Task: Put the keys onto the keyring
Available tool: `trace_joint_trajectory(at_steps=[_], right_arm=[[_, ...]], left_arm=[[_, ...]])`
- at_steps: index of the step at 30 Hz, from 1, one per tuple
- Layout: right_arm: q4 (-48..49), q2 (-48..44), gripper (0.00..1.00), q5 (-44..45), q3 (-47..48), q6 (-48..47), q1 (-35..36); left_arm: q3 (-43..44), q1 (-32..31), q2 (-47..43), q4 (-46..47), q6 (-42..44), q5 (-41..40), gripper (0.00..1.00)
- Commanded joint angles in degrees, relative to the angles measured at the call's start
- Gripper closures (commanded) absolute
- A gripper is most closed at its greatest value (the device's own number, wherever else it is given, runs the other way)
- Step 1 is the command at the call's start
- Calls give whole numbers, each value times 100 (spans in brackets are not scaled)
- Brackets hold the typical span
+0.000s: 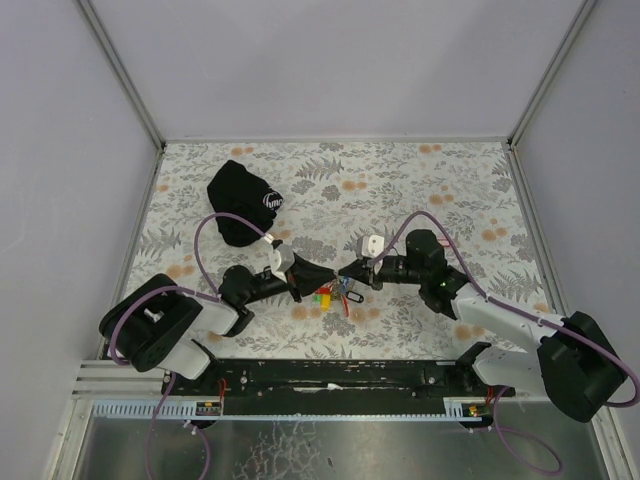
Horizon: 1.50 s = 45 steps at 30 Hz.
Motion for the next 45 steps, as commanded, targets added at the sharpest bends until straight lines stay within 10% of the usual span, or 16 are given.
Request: trace_joint_trajectory(at_steps=[1, 9, 22, 29, 34, 45], right_arm=[[-917, -173, 100, 199, 690, -568, -5], [-3708, -68, 100, 1289, 2027, -1705, 489], [-5117, 331, 100, 3057, 3170, -2122, 1549], [-5112, 570, 100, 3235, 3282, -1902, 1633], [-4715, 639, 83, 3012, 2921, -1486, 1627], [-3015, 1757, 58, 1991, 2168, -433, 2144]], left_arm=[[-8, -47, -136, 443, 116, 31, 80], [249, -48, -817, -1137, 794, 9, 62], [632, -47, -1294, -2625, 1347, 54, 68], [563, -50, -1276, -2749, 1413, -163, 72], [128, -11, -1488, -2348, 543, -1751, 68], [-52, 331, -2601, -5286, -1455, -3984, 62]])
